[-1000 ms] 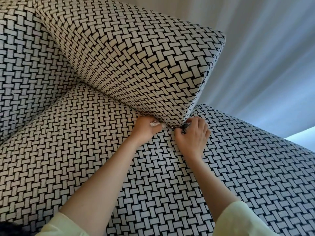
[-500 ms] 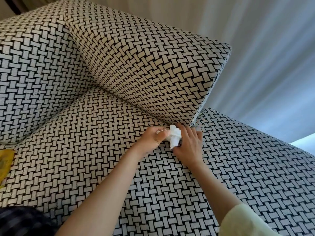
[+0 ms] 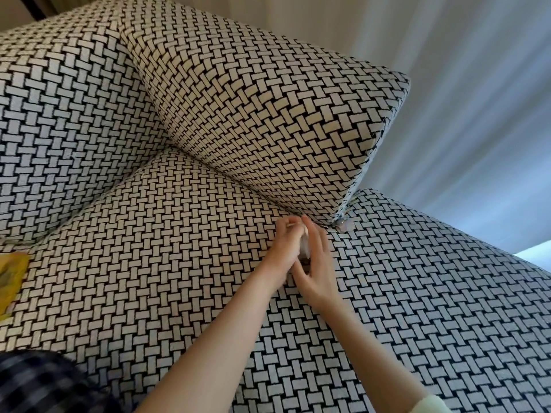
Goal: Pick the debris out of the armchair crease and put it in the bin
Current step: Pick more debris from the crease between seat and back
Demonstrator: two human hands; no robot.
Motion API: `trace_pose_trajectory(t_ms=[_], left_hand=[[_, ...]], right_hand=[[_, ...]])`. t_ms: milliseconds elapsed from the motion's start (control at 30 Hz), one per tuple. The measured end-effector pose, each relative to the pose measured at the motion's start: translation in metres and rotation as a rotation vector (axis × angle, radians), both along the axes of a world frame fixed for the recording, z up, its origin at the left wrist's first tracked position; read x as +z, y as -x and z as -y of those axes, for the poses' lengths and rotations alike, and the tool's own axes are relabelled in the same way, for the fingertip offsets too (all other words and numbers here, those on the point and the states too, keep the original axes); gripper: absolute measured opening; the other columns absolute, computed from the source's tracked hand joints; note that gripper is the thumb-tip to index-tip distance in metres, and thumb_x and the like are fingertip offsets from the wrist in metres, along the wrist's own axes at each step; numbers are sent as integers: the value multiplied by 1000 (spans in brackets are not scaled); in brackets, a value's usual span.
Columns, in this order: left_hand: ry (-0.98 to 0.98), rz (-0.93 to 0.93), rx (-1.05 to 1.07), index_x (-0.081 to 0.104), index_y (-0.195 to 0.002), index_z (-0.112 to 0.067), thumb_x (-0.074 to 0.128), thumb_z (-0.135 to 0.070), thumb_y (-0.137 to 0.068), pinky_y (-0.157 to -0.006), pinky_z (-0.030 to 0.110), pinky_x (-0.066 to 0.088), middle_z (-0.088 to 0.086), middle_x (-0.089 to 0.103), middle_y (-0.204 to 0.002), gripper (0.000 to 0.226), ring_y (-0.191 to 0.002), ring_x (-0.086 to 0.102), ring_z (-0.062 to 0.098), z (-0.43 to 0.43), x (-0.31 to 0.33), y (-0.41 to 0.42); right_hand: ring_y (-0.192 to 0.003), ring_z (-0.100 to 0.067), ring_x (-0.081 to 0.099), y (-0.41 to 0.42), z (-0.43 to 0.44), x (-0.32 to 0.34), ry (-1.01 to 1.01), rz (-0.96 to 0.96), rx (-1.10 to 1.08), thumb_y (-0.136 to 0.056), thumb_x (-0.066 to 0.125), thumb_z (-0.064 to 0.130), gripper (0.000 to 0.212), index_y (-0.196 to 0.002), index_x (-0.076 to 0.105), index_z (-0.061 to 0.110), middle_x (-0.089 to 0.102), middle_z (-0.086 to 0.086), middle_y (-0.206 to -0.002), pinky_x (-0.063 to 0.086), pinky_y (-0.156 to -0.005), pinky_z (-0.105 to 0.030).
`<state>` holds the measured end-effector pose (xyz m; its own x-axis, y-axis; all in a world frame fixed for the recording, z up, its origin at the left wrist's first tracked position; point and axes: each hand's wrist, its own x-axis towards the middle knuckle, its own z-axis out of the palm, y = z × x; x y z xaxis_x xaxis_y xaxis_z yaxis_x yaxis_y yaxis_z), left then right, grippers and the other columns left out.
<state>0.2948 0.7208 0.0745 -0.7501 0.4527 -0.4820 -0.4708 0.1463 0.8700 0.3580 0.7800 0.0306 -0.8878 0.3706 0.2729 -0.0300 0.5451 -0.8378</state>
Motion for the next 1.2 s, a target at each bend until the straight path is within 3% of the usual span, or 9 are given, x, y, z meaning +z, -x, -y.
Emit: trace_pose_trajectory(t_ms=[133, 233, 333, 400, 500, 633, 833, 1033, 1200], left_hand=[[-189, 213, -70, 52, -89, -11, 46, -46, -89, -99, 33, 40, 0, 55, -79, 36, -83, 53, 15, -13, 0, 1], [-106, 137, -265, 55, -105, -12, 39, -66, -82, -104, 27, 31, 3, 60, -110, 61, -107, 53, 12, -17, 0, 3], [25, -93, -323, 49, -90, -15, 28, -51, -95, -77, 8, 36, 7, 52, -100, 42, -87, 53, 1, -19, 6, 1], [186, -306, -249, 52, -111, -10, 31, -36, -99, -75, 8, 38, 4, 53, -109, 36, -93, 54, 2, -15, 6, 11], [575, -707, -327, 41, -134, -10, 42, -30, -95, -99, 31, 40, 6, 48, -133, 44, -119, 48, 20, 1, -11, 46], [1080, -851, -606, 18, -146, -7, 39, -53, -88, -118, 39, 6, 9, 15, -155, 77, -144, 8, 23, 10, -23, 79], [1126, -847, -642, 22, -146, -13, 37, -63, -84, -117, 37, 4, 5, 22, -154, 81, -143, 13, 22, 1, -22, 102], [1154, -736, -709, 24, -146, -16, 44, -44, -86, -118, 39, 0, 5, 21, -154, 69, -143, 10, 23, -6, -12, 113], [1024, -847, -860, 45, -136, -26, 48, -13, -80, -105, 34, 34, 3, 43, -143, 57, -130, 34, 25, -1, -12, 99]], right_hand=[[-101, 1, 46, 5, 1, -1, 41, -22, -138, -93, 22, 44, 54, -125, 47, 9, 50, 0, -114, 37, -85, -8], [-66, 4, 43, 7, 1, 3, 112, -29, -313, -90, 22, 44, 40, -86, 52, 17, 51, 5, -77, 36, -61, -6], [-41, -5, 34, 11, -5, 5, 180, 32, -357, -92, 39, 39, 39, -56, 35, 27, 34, 14, -48, 25, -43, -15], [-38, -4, 21, 12, -16, 0, 220, 81, -405, -91, 47, 35, 47, -47, 34, 22, 30, 9, -41, 19, -43, -18], [-39, -12, 23, 15, -42, -3, 365, 68, -544, -86, 50, 29, 44, -45, 38, 20, 34, 5, -41, 19, -43, -19], [-41, -9, 27, 25, -57, 0, 310, 89, -526, -84, 55, 13, 40, -47, 41, 20, 38, 5, -46, 22, -40, -18], [-49, -4, 32, 29, -52, -1, 183, 5, -554, -78, 54, 4, 34, -46, 43, 9, 38, 7, -51, 29, -42, -13], [-53, -4, 40, 30, -51, -2, 172, 24, -561, -74, 53, 4, 20, -55, 53, 9, 52, -3, -58, 36, -55, -9], [-60, -11, 43, 39, -50, -3, 200, 75, -571, -75, 55, -4, 22, -60, 51, 11, 49, 3, -60, 35, -56, -18]])
